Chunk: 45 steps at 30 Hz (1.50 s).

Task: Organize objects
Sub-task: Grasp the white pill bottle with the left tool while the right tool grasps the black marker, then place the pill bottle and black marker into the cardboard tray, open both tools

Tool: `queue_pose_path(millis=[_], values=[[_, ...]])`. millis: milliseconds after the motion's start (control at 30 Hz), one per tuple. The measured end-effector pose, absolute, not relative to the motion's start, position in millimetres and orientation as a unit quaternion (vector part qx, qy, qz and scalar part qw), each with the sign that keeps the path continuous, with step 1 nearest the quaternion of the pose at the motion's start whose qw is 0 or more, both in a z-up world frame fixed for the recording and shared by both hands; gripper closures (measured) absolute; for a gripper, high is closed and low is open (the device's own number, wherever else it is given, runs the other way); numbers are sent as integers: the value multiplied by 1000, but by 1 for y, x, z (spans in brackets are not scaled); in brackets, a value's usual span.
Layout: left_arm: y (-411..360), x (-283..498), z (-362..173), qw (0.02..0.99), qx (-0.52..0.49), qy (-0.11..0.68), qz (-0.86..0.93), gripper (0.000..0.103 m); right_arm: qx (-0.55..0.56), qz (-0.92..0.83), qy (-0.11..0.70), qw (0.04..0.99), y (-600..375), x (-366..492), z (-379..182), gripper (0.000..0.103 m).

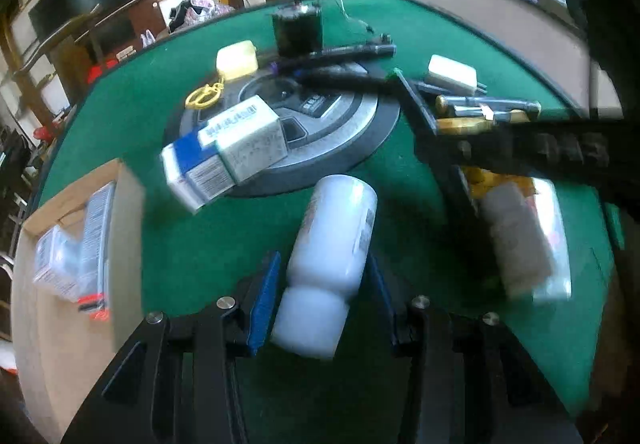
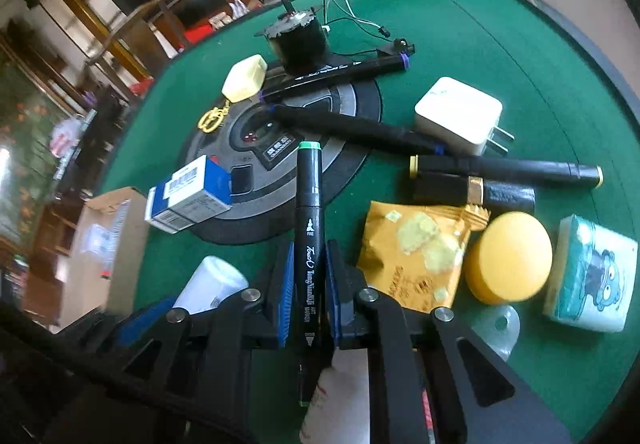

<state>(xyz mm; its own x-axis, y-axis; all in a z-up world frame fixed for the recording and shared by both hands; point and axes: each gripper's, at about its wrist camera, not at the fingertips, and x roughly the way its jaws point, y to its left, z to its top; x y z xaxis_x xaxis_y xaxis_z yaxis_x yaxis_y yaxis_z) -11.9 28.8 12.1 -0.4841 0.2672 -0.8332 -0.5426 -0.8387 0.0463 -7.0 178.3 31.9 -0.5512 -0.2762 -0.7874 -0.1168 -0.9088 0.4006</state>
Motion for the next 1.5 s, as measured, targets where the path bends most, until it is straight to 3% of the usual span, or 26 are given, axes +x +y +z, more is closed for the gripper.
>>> queue_pose_path(millis=[67,100,500,700,933,1500], values=[[29,-17,15,239,-458,138,845,67,468,-855,-215,57,179,-4,32,91],[27,-18,17,242,-462,125,844,74,462,-856,-222,67,181,-1,33,91],[-67,40,99,254,-381,1,889,74,386,-884,-224,141,154,36,90,91],[-151,54,133,198,-340,-19,919,74,375,-884,-196,201,103,47,125,91],[-231,17,115,118,-370,-48,920,74,416,-852,-176,264,21,30,112,90],[-265,-74,40,99,-452,-90,882,74,503,-818,-139,243,-106,-81,45,90]])
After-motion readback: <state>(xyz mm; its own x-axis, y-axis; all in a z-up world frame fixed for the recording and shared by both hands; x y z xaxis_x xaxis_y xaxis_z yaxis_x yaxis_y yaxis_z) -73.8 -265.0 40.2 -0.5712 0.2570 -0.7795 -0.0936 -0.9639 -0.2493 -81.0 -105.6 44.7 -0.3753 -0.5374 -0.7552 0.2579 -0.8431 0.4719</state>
